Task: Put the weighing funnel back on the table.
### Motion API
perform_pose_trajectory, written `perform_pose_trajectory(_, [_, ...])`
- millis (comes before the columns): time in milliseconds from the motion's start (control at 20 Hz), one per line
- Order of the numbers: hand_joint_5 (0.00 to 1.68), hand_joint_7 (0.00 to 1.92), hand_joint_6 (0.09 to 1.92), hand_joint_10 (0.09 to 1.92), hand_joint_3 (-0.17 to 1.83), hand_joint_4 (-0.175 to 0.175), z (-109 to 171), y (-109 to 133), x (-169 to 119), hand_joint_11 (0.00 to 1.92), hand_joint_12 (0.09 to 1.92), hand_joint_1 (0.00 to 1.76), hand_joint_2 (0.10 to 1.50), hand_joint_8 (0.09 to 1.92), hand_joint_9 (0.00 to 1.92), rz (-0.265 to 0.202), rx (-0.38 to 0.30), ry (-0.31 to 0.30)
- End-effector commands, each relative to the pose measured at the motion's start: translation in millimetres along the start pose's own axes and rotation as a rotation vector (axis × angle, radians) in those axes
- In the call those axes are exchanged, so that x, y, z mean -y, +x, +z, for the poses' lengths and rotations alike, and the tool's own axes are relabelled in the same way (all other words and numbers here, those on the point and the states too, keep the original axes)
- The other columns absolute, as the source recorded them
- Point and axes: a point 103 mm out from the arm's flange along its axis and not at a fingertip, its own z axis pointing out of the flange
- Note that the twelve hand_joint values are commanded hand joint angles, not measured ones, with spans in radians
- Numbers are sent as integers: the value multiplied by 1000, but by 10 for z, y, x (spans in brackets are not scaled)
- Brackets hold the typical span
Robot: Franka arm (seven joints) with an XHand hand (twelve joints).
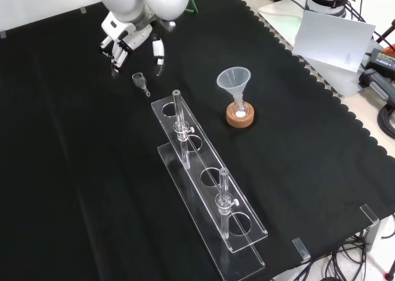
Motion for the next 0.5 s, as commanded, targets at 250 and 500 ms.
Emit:
perform_pose_trajectory(250, [309,660,87,87,248,42,-585,50,98,0,1489,345,644,87,730,4,-103,-94])
perform_pose_trajectory(500, [301,657,87,87,244,40,-817,125,222,0,1486,345,646,87,726,6,-124,-146])
